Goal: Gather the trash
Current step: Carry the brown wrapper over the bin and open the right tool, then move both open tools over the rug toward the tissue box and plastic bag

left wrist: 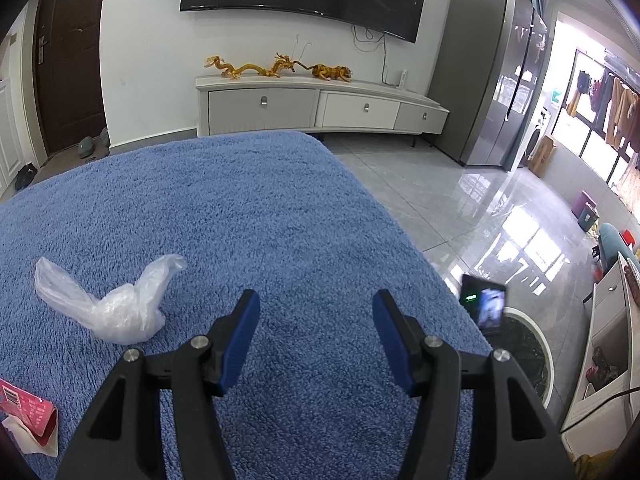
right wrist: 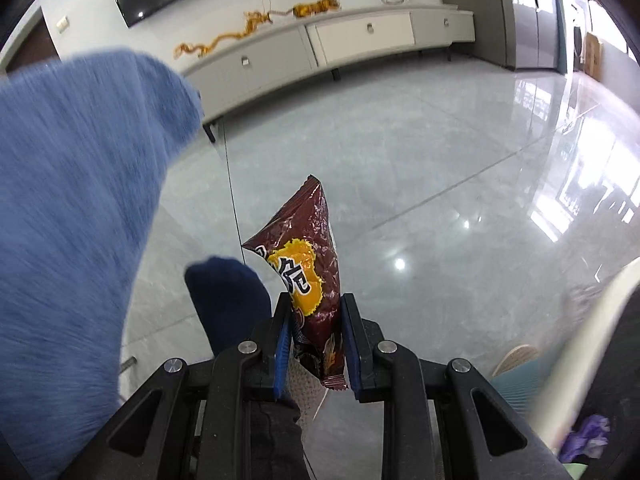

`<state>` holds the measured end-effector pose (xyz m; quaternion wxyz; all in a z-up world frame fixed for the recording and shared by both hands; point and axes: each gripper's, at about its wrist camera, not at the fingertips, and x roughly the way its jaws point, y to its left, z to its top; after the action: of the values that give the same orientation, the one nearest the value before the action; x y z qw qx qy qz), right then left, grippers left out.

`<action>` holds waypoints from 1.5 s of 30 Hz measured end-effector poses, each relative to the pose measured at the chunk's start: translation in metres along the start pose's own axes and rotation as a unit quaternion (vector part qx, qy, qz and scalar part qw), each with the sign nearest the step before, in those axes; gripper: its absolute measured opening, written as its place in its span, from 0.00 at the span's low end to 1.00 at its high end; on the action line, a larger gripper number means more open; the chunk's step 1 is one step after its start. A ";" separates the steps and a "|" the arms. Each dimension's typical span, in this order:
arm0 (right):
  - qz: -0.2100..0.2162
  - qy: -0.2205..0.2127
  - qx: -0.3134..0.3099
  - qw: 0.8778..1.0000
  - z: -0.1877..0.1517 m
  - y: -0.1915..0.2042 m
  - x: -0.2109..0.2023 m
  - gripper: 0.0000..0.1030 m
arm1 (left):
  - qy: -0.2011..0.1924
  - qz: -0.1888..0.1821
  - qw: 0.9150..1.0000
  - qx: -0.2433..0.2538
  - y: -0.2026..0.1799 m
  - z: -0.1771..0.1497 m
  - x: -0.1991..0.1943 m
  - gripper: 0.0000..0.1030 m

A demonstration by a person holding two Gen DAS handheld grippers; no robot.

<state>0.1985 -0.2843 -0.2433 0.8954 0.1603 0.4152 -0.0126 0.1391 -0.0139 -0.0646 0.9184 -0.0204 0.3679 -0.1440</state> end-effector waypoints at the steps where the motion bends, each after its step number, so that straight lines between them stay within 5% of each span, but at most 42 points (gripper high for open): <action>1: -0.005 -0.010 -0.002 1.000 0.004 -0.003 -0.013 0.21 | 0.000 0.000 1.000 0.000 0.000 0.000 0.000 0.55; 8: -0.034 -0.048 0.007 0.998 0.013 -0.032 -0.104 0.21 | -0.005 0.006 1.000 0.004 -0.002 0.001 -0.002 0.55; 18: -0.083 0.036 0.048 0.995 -0.018 -0.081 -0.153 0.24 | -0.012 0.020 1.000 0.016 -0.011 0.004 -0.016 0.55; 21: -0.099 0.051 0.059 0.992 -0.024 -0.086 -0.160 0.32 | -0.024 0.021 0.999 0.022 -0.015 0.005 -0.032 0.55; 29: -0.149 0.043 0.050 0.987 -0.027 -0.076 -0.191 0.64 | -0.055 0.010 0.998 0.020 -0.019 0.013 -0.074 0.55; 45: -0.157 -0.033 0.005 0.987 -0.020 -0.023 -0.278 0.73 | -0.072 0.053 0.996 0.008 -0.010 0.012 -0.098 0.55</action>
<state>-0.0017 -0.3313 -0.0535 0.8948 0.0973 0.4053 -0.1600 0.0777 0.0032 0.0114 0.9490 -0.0043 0.3001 -0.0963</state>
